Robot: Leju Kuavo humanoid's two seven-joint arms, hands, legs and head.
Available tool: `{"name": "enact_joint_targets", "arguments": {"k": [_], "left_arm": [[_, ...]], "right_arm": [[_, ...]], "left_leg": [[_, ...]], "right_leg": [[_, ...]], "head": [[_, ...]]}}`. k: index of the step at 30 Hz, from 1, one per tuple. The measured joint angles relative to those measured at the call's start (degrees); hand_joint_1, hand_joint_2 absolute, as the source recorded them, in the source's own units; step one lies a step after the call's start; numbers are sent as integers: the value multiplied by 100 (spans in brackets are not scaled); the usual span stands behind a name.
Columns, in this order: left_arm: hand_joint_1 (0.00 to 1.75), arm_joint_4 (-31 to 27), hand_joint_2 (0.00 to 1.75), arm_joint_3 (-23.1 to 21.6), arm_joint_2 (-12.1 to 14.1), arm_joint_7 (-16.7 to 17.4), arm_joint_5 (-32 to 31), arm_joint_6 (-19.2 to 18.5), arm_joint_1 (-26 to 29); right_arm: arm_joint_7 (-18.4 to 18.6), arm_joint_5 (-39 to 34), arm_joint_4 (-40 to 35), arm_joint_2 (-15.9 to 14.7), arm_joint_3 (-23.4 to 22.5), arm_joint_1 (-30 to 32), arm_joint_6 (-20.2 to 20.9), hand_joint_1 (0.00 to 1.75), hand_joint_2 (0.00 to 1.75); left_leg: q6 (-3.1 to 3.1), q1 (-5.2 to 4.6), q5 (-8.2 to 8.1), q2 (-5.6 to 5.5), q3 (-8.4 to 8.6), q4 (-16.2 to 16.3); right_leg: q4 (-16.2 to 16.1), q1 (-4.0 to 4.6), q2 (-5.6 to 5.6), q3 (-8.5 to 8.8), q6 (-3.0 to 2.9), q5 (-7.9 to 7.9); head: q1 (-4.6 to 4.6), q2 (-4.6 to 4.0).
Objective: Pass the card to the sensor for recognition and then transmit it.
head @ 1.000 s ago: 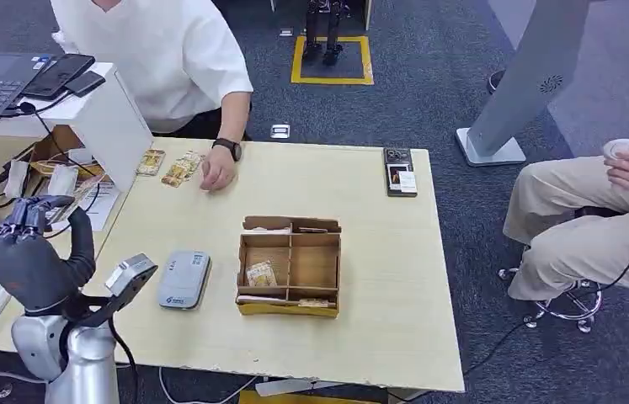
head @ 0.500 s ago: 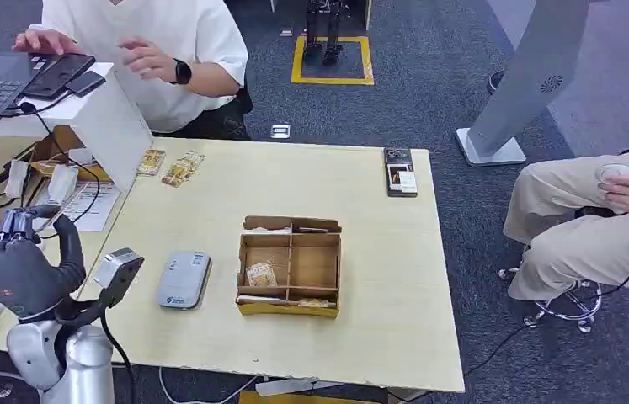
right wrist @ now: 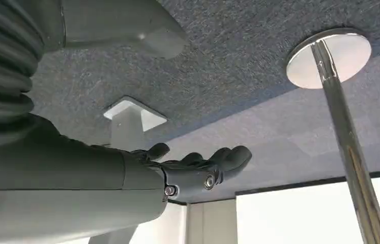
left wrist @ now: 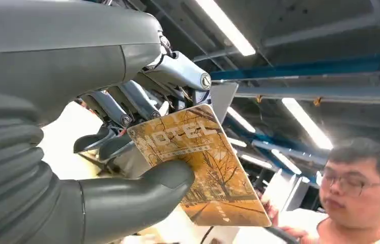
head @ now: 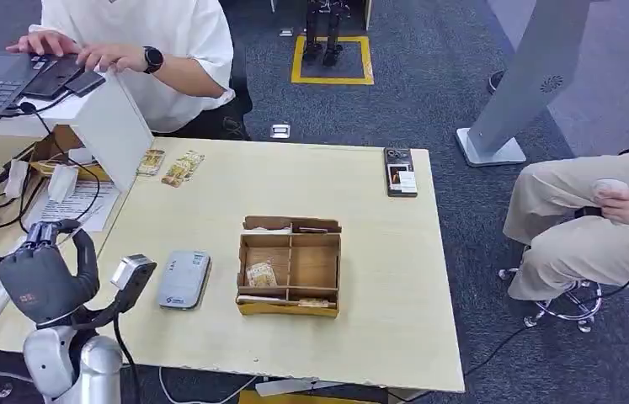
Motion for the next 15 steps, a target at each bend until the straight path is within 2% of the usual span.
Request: {"name": "enact_joint_targets", "arguments": {"k": [10, 15], "left_arm": [[175, 263, 175, -13, 2, 81, -62, 2, 127], [175, 416, 175, -57, 2, 225, -156, 4, 226]], "right_arm": [[44, -11, -35, 0, 0, 1, 0, 0, 175], [122, -33, -66, 0, 0, 3, 0, 0, 175]], "left_leg": [[0, 0, 0, 0, 0, 0], [0, 0, 0, 0, 0, 0]], "right_leg": [[0, 0, 0, 0, 0, 0], [0, 0, 0, -1, 0, 0]], "head": [[2, 0], [0, 2]]}}
